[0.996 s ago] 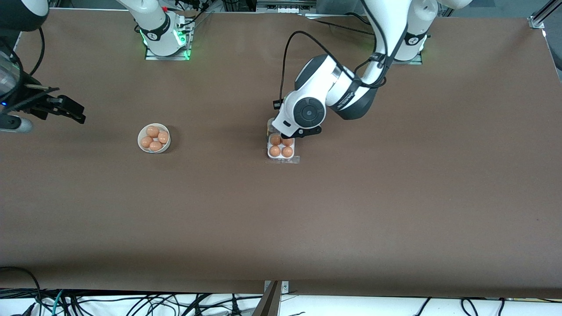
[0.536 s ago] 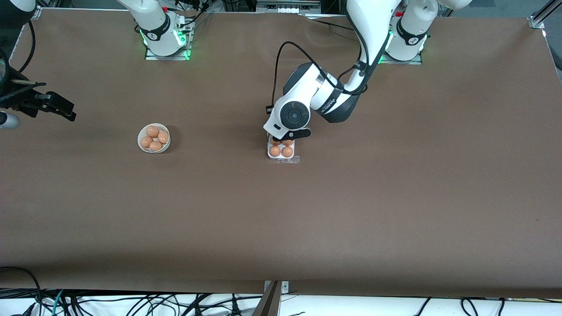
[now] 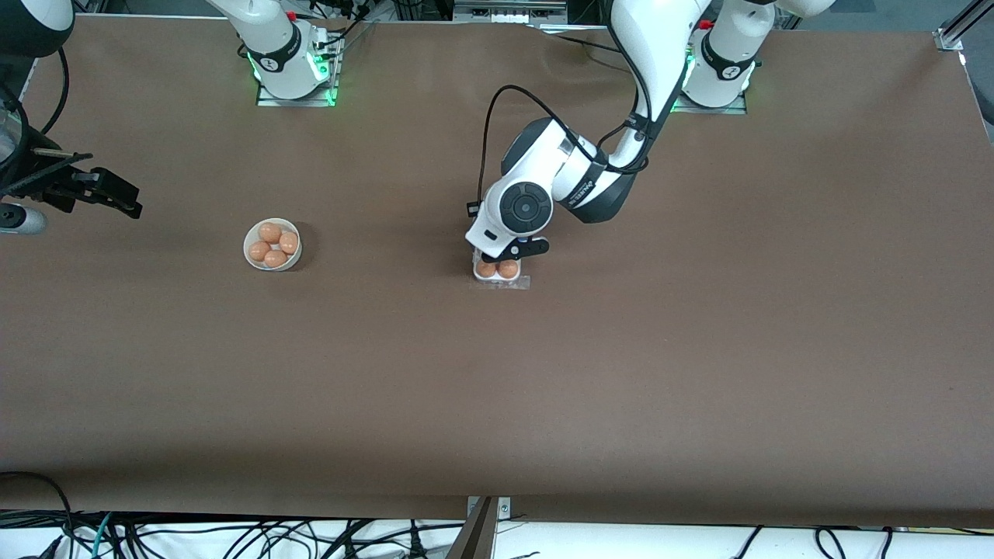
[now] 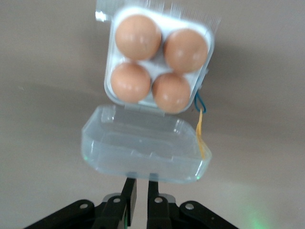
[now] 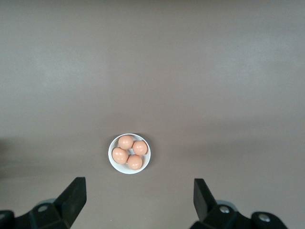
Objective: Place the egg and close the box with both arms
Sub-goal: 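Push the open carton lid over the eggs with the left gripper, then raise the left gripper away from the closed carton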
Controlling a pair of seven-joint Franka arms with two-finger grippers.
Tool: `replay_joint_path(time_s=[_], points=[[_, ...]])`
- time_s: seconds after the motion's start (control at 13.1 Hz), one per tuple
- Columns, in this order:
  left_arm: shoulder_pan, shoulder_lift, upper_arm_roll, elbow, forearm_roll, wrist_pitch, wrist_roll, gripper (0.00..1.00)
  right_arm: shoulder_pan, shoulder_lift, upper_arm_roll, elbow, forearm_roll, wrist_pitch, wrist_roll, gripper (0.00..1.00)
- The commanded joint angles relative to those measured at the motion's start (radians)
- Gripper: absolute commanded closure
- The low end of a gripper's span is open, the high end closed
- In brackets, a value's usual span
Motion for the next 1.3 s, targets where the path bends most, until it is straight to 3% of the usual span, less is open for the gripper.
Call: replay_joint_path(time_s=[0.0,0.15,0.31,0.54,0.69,1.0,1.23], points=[[0.005,0.014,0.014,0.044,0.052,0.025,0.001,0.79,-0.008,-0.012,0.009,-0.011,0.002,0.007,-0.015,0.0],[0.009,0.013,0.016,0.045,0.09,0.027,0.003,0.76,-0.008,-0.012,0.009,-0.011,0.004,0.004,-0.013,0.0],[0.011,0.0,0.024,0.053,0.146,0.025,0.0,0.66,-0.008,-0.012,0.009,-0.011,0.004,0.004,-0.015,0.0],[0.018,-0.006,0.065,0.133,0.254,0.019,-0.007,0.34,-0.008,-0.012,0.009,-0.011,0.004,0.004,-0.015,0.0],[0.032,-0.006,0.123,0.17,0.259,0.019,0.001,0.0,-0.008,-0.012,0.009,-0.011,0.005,0.004,-0.015,0.0],[0.037,-0.046,0.22,0.173,0.282,0.011,0.047,0.0,-0.008,-0.012,0.009,-0.011,0.005,0.003,-0.015,0.0],[0.045,-0.076,0.257,0.174,0.387,-0.092,0.068,0.0,-0.006,-0.012,0.01,-0.011,0.005,0.003,-0.013,0.0]])
